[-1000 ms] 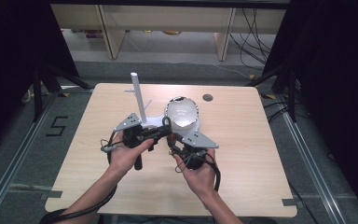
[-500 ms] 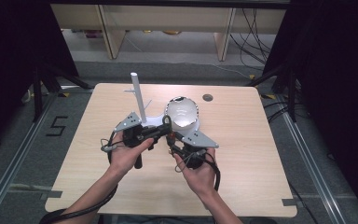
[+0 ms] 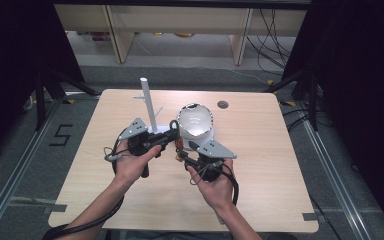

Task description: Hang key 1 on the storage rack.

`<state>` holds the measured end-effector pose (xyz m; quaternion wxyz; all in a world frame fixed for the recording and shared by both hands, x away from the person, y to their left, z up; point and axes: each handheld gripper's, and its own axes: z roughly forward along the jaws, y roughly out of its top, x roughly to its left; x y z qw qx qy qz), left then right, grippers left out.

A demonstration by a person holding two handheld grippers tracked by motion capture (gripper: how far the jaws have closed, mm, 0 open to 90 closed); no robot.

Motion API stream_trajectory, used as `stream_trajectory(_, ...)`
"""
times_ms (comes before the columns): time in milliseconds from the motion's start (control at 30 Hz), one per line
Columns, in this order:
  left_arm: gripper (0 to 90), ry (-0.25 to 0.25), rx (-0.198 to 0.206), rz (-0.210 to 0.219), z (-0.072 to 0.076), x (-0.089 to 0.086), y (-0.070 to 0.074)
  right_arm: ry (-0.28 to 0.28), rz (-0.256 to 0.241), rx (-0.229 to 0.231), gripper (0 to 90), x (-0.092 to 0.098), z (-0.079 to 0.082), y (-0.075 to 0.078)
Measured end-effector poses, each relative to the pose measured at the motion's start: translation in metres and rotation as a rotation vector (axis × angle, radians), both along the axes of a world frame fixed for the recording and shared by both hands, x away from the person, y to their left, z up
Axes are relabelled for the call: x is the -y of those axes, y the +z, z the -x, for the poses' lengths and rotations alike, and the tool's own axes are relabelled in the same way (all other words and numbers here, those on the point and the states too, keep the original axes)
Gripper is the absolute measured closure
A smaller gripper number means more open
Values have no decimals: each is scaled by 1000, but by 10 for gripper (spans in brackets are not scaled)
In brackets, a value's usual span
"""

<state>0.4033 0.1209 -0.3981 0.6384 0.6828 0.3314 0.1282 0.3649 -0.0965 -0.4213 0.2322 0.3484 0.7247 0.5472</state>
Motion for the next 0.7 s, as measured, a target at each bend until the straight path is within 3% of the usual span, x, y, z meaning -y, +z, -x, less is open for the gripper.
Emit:
stream_trajectory(433,839,44,30,-18,-3,-14,4,-1,11,-9,566,10,3,-3)
stream_trajectory(533,839,59,26,-27,-4,-19,3,-25,5,-18,566,12,5,-4)
stream_trajectory(567,839,63,27,-27,-5,-21,3,-8,18,-9,566,14,4,-4)
stream_trajectory(600,839,71,23,-27,-5,-23,3,-31,11,-36,566,16,7,-4)
stream_trajectory(633,839,84,28,-31,-6,-27,3,-40,18,-15,566,18,7,-4)
stream_trajectory(700,839,90,28,-34,-7,-29,3,-37,13,-29,566,18,8,-4)
